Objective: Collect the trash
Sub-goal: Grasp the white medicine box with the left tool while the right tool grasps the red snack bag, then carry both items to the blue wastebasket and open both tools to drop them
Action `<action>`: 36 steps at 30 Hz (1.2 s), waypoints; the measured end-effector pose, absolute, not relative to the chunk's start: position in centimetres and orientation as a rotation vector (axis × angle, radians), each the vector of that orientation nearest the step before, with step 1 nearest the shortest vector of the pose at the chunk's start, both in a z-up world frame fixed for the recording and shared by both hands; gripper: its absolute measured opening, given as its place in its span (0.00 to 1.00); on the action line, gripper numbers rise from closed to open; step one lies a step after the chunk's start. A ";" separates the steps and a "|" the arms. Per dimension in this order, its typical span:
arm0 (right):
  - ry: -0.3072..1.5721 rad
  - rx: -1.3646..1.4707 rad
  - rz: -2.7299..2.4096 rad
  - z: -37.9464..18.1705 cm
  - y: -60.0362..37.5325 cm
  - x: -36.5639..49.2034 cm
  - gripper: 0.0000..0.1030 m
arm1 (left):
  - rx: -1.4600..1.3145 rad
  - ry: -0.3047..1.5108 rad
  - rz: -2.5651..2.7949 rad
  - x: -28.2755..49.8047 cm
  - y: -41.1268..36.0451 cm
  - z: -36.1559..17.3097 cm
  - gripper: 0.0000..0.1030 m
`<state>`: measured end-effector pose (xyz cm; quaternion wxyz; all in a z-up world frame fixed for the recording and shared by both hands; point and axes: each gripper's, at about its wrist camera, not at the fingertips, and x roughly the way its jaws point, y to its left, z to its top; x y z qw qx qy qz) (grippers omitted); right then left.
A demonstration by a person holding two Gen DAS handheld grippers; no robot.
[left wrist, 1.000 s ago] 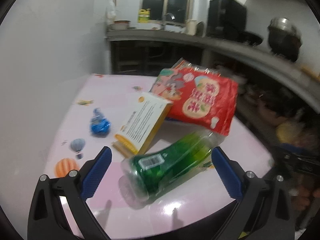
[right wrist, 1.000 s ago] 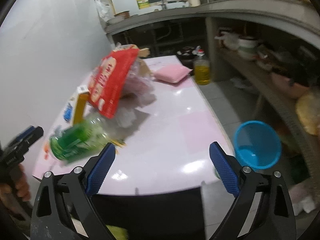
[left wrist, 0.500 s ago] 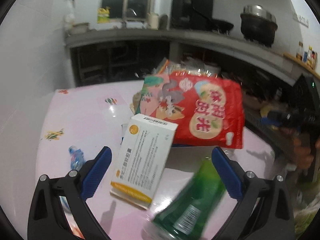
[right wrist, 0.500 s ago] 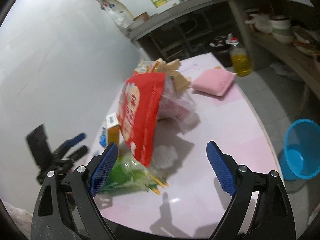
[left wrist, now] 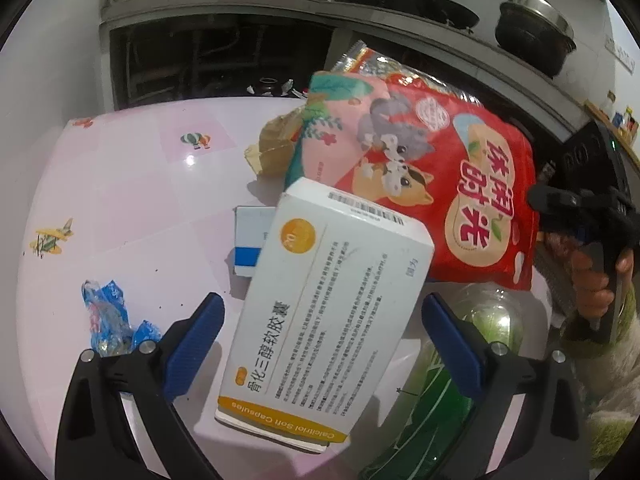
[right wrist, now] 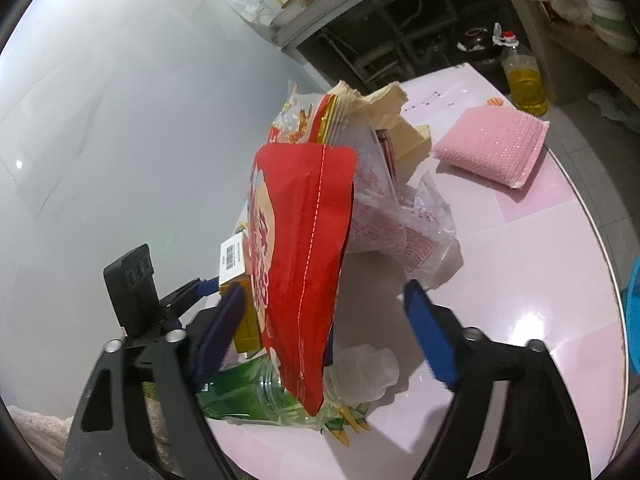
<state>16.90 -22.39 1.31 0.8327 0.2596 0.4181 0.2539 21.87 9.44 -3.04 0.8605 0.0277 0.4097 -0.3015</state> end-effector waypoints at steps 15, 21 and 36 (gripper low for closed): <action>0.829 0.481 0.539 3.1 -21.3 15.4 0.02 | 0.168 0.740 -0.576 19.4 7.5 -1.6 0.72; 0.762 0.451 0.579 4.7 -20.7 14.6 0.01 | 0.104 0.672 -0.530 18.3 9.2 0.2 0.71; 0.624 0.450 0.608 8.2 -21.9 11.1 0.01 | -0.066 0.551 -0.439 15.1 12.1 4.6 0.71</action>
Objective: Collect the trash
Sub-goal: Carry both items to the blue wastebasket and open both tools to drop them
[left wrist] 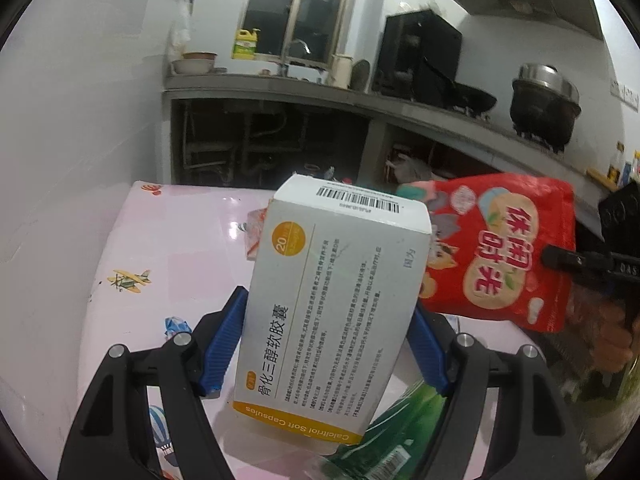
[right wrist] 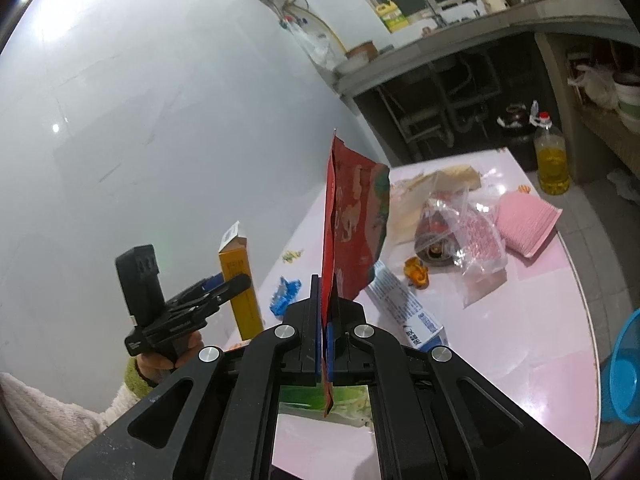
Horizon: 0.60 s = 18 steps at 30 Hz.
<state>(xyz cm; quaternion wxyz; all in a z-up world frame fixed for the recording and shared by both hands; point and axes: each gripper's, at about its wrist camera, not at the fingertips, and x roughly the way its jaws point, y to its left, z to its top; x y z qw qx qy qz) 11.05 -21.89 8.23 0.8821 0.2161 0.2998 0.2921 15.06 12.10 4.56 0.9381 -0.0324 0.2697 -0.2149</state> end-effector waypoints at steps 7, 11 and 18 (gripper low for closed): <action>0.509 0.490 0.613 10.9 -24.4 8.0 0.01 | -0.149 0.484 -0.421 12.9 12.3 7.9 0.71; 0.460 0.516 0.557 11.4 -26.7 6.1 0.01 | -0.162 0.468 -0.444 11.7 10.6 9.6 0.71; 0.402 0.606 0.345 9.8 -33.1 1.9 0.01 | -0.143 0.499 -0.613 11.0 2.5 12.0 0.71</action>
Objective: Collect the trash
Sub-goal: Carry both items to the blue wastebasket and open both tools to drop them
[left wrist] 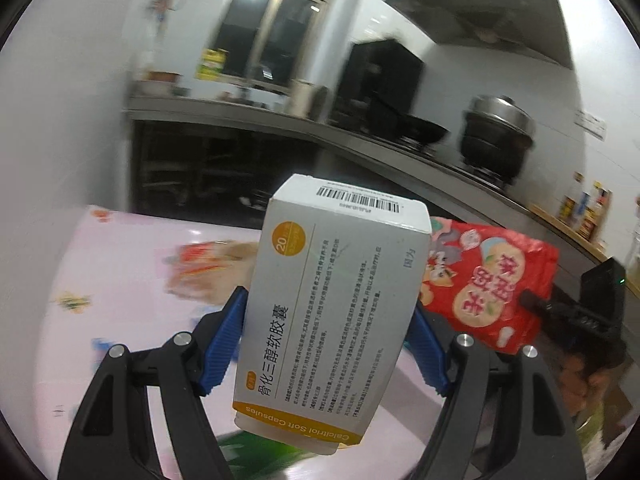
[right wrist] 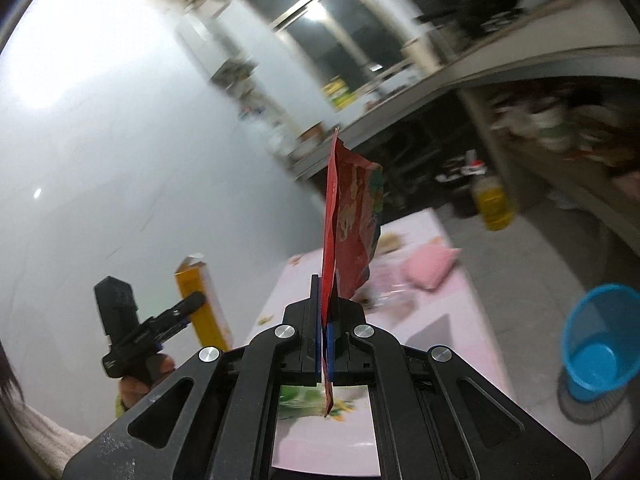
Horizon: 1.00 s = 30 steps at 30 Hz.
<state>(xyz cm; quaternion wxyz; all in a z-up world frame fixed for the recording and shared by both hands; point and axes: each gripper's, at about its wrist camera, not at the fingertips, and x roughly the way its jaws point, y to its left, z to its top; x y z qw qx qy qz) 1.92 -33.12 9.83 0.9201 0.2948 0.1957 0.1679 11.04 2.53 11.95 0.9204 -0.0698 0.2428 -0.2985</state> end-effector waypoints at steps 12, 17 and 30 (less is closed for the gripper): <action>0.414 0.746 -0.166 2.8 -45.7 -5.7 0.01 | 0.037 0.790 -0.911 13.6 -24.1 9.7 0.71; 0.523 0.832 -0.306 -3.0 -49.1 -5.5 0.01 | 0.177 0.972 -0.921 16.0 -35.7 4.5 0.71; 0.719 1.053 -0.322 -17.0 -56.2 3.7 0.06 | 0.425 1.287 -0.809 22.8 -52.1 -11.7 0.73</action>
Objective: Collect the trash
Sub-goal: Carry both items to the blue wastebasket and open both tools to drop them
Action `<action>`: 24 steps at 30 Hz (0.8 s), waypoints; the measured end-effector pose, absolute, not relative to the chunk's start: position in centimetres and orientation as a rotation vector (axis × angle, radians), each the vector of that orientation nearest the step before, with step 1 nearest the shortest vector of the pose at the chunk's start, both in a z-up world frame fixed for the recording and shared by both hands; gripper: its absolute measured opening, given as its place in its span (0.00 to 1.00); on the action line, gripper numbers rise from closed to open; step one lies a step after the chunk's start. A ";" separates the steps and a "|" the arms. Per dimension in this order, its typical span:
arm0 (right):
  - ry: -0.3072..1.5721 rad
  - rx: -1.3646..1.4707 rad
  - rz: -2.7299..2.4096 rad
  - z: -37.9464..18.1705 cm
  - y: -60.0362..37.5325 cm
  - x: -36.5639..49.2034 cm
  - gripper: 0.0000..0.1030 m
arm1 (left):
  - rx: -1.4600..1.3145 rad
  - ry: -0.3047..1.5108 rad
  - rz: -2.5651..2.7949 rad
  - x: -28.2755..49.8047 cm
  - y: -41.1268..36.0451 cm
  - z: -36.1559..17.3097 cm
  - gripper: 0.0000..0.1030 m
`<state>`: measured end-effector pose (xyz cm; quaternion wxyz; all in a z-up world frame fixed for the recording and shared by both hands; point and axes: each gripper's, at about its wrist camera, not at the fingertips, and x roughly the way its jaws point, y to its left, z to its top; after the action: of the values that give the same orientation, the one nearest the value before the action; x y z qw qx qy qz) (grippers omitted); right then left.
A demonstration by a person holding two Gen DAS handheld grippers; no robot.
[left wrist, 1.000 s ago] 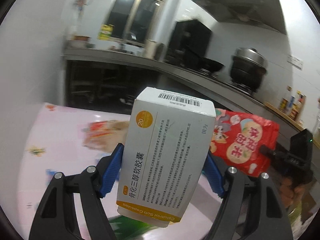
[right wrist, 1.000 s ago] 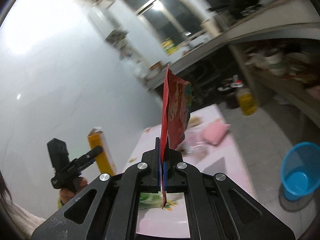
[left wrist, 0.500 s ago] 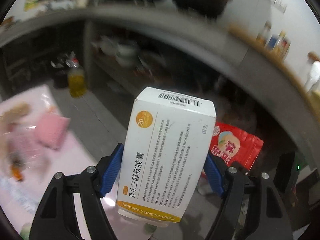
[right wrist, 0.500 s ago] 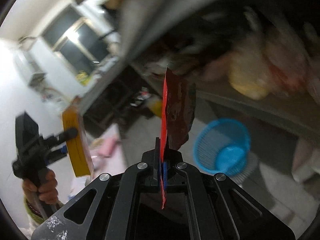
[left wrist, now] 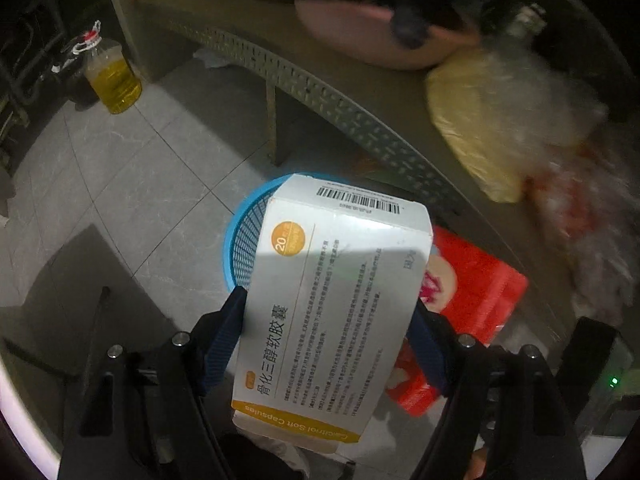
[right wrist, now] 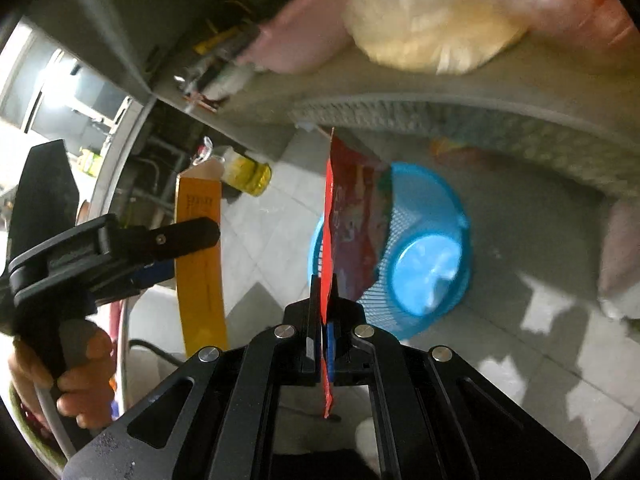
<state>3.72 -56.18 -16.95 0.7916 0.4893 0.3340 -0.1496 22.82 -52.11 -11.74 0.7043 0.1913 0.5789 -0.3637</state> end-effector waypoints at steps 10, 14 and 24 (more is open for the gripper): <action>0.846 1.061 -0.436 -24.4 -56.2 5.5 0.44 | 0.369 1.256 -0.765 25.3 -51.4 -11.9 0.81; 0.850 0.969 -0.488 -22.0 -55.1 4.1 0.48 | 0.310 1.141 -0.827 24.1 -49.1 -7.2 0.81; 0.858 0.592 -0.680 -13.1 -50.6 0.3 0.92 | 0.131 0.885 -0.990 18.7 -37.7 2.9 0.94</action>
<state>0.31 -50.56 -13.06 0.8124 0.2775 0.4019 -0.3185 18.71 -37.68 2.92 0.7855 0.0606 0.4106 -0.4592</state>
